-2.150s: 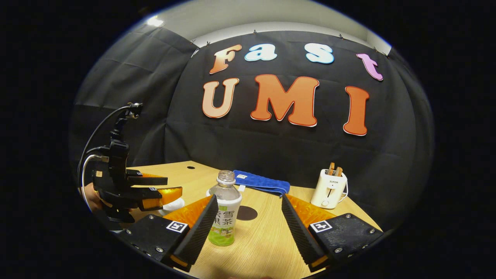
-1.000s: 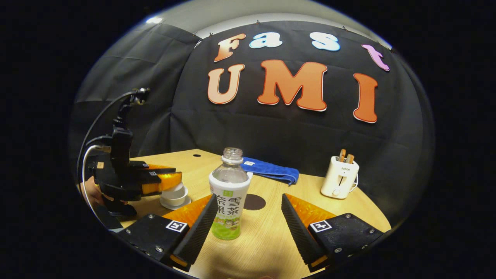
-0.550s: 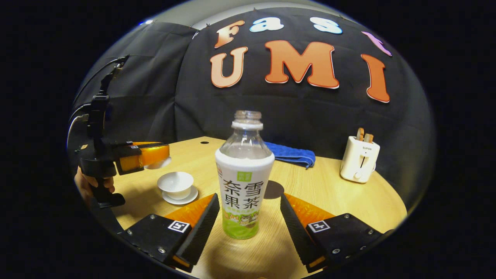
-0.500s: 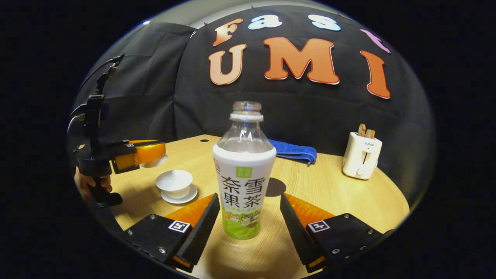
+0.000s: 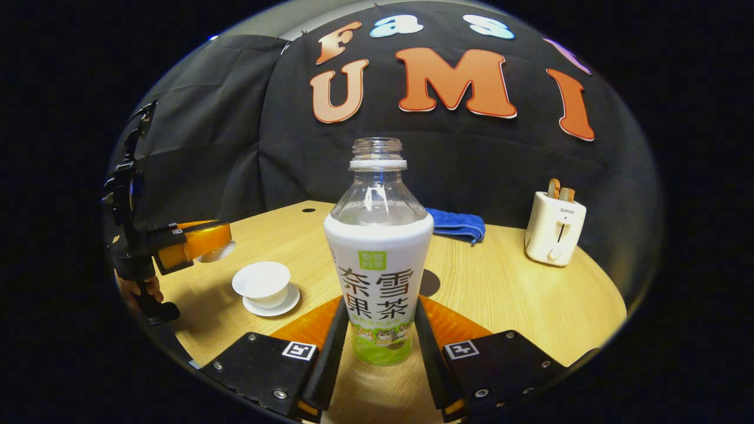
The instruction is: Open the teacup lid with one hand, grasp the water bottle and pour water into the teacup with the other hand; after pouring, place the water bottle on the coaster and then close the teacup lid.
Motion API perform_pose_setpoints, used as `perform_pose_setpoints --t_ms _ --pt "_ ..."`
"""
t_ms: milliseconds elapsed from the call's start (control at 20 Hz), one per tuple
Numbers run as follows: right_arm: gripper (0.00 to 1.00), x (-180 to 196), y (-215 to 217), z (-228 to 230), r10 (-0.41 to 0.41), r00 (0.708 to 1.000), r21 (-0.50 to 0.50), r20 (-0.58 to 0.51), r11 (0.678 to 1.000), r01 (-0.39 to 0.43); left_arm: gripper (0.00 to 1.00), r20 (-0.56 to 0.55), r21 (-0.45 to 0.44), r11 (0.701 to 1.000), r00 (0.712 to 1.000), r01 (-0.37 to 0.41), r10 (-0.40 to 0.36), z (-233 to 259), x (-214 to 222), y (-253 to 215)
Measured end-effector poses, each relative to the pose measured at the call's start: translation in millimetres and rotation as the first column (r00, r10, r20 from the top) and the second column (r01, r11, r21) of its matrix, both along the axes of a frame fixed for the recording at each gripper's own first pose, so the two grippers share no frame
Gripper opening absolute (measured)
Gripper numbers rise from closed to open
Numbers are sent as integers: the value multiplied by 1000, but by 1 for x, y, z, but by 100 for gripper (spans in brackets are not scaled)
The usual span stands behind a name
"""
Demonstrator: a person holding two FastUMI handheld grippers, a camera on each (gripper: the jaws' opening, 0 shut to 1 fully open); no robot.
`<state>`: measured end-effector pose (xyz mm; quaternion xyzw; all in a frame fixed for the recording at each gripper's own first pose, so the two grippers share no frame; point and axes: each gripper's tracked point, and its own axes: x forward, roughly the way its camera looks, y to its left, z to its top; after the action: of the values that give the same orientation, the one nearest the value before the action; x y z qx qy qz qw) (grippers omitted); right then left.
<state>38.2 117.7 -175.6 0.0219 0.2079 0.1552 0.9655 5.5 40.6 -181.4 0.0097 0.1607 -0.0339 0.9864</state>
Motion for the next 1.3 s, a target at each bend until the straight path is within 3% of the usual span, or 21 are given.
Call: perform_pose_setpoints --t_ms 200,400,550,700,850,1050,1300 --pt "64 12 -17 7 -19 999 -177 51 984 28 34 2 -30 999 1000 -16 16 5 -6 10" --pt "64 24 -26 17 7 993 -385 119 922 40 34 10 -30 999 999 -40 40 8 -12 24" --pt "64 32 -18 17 33 993 -411 118 911 19 34 9 -22 998 999 -51 51 9 -16 32" --pt "64 45 -12 27 68 984 -495 164 868 23 34 11 -18 998 999 -52 52 10 -20 37" --pt "64 53 -7 33 100 977 -534 186 845 16 34 1 -28 998 998 -63 63 7 -20 45" --pt "64 67 -11 48 152 954 -665 258 744 61 34 -13 -36 995 996 -90 89 2 -21 57" --pt "64 69 1 42 241 933 -752 266 658 44 34 -7 -5 994 994 -110 110 3 -24 68"
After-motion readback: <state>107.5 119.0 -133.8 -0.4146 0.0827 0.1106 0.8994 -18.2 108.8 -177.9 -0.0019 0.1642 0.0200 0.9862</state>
